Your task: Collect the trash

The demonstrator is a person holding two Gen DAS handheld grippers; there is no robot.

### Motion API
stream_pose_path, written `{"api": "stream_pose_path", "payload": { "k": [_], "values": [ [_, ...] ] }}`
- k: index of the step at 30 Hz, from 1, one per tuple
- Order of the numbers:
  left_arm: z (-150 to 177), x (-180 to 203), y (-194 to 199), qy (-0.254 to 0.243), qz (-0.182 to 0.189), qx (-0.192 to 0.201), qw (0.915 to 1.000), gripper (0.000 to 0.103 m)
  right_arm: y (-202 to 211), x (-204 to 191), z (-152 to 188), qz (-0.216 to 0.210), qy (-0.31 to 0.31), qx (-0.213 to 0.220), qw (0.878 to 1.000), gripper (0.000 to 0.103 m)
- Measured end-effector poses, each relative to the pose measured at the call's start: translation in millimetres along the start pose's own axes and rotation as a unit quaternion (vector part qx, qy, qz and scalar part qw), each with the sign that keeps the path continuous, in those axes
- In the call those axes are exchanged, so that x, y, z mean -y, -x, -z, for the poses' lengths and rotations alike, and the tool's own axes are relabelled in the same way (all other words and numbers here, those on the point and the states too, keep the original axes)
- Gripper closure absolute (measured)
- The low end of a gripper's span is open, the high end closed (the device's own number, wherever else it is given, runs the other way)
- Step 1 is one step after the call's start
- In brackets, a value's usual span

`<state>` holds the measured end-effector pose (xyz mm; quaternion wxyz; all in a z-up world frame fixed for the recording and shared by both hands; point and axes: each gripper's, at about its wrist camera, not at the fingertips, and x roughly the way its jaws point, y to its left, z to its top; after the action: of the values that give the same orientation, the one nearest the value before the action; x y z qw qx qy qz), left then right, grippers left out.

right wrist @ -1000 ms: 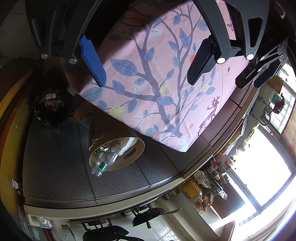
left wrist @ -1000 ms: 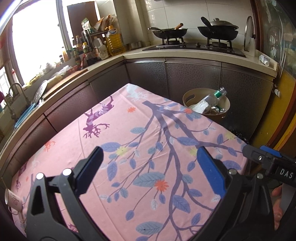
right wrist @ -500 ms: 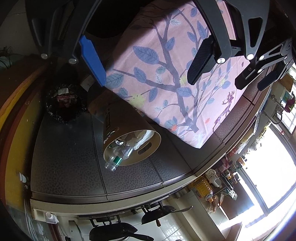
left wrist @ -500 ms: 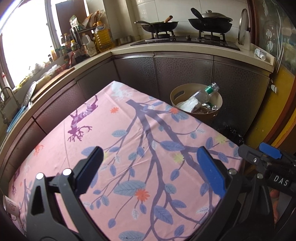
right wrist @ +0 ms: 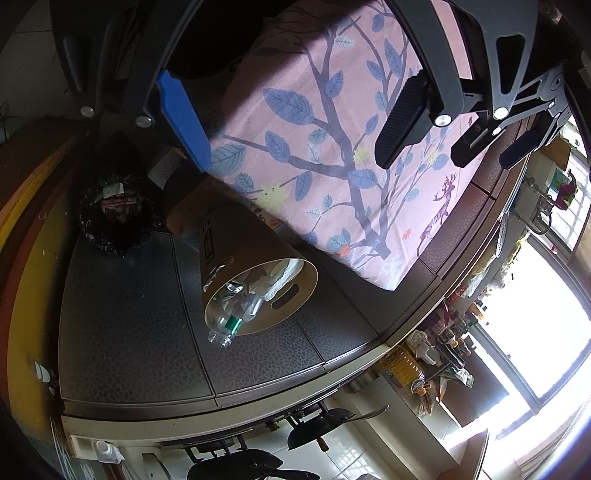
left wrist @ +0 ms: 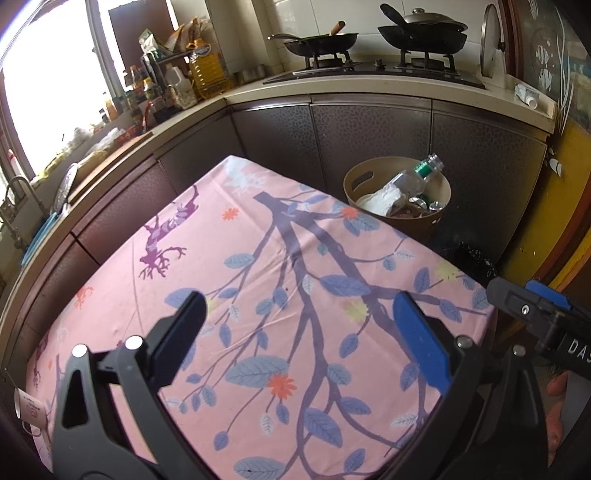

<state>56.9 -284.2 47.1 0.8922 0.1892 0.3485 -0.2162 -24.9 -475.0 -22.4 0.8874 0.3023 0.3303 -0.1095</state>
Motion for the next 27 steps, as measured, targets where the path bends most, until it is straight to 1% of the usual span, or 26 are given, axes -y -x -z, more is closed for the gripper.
{"api": "stream_pose_path", "payload": {
  "k": [7,12,18,27],
  "values": [
    [1.8,-10.2,-2.4,0.025,0.003,-0.01,0.9996,0.006,3.8,-5.7,0.9,0.004,0.011,0.004,1.0,0.017],
    [3.3,-16.9,-0.6,0.041,0.025,-0.006,0.9988,0.006,0.1,-7.9,1.2,0.006,0.012,-0.001,1.0,0.017],
    [3.9,-15.6,0.5,0.036,0.025,0.0,0.999,0.006,1.1,-10.3,-0.1,0.006,0.013,0.0,1.0,0.017],
    [3.8,-21.5,-0.6,0.05,0.026,0.002,0.9984,0.006,2.2,-12.9,-0.2,0.007,0.017,0.001,1.0,0.017]
  ]
}}
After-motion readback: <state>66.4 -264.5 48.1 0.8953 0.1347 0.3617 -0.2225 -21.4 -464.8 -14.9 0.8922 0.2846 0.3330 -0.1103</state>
